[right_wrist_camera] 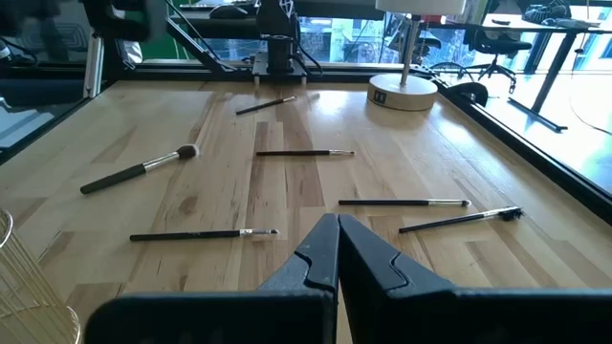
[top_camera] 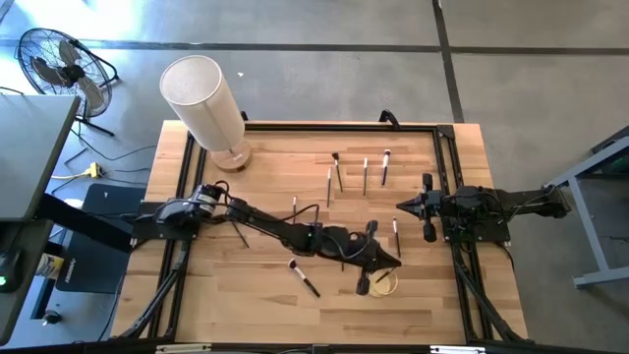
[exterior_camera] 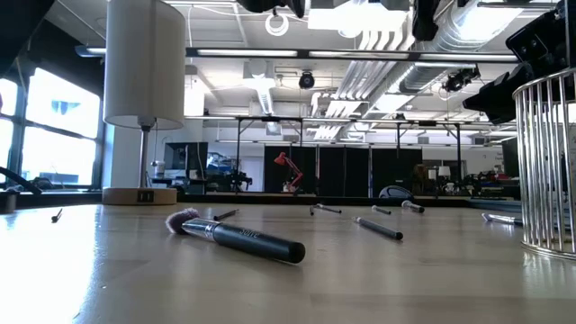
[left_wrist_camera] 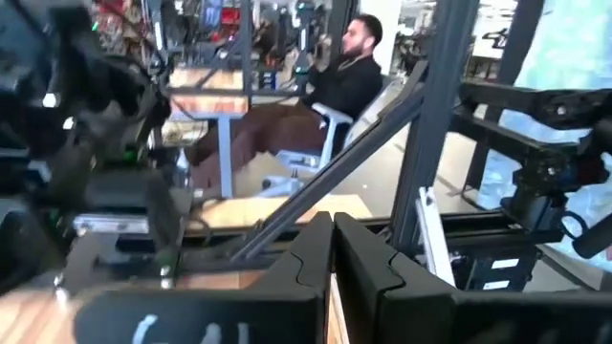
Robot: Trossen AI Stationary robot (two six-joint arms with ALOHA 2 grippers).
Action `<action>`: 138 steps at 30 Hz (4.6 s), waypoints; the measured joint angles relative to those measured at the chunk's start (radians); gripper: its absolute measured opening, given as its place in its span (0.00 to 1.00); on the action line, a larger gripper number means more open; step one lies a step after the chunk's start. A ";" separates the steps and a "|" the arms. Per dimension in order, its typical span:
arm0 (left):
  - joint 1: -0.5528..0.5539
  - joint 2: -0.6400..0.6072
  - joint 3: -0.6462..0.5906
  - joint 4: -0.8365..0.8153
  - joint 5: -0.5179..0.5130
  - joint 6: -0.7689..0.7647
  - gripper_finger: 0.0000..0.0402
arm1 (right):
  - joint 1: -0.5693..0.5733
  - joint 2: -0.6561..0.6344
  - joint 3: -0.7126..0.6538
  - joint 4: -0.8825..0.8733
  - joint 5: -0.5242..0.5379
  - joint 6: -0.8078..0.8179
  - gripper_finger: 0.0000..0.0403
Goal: Pick & Place Makeup Brushes
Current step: Put the eyeshadow brush into the makeup holder, then put the blush brush into the makeup holder
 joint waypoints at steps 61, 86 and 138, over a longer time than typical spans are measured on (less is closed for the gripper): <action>0.064 -0.016 0.104 -0.330 0.195 -0.244 0.45 | 0.000 0.000 0.000 0.000 0.000 0.000 0.00; 0.230 -0.016 0.537 -1.421 0.114 -0.531 0.18 | 0.000 0.000 0.000 0.000 0.000 0.000 0.00; 0.118 -1.231 -1.133 -0.954 -0.049 -0.460 0.00 | -0.048 0.855 0.383 0.643 0.563 0.158 0.00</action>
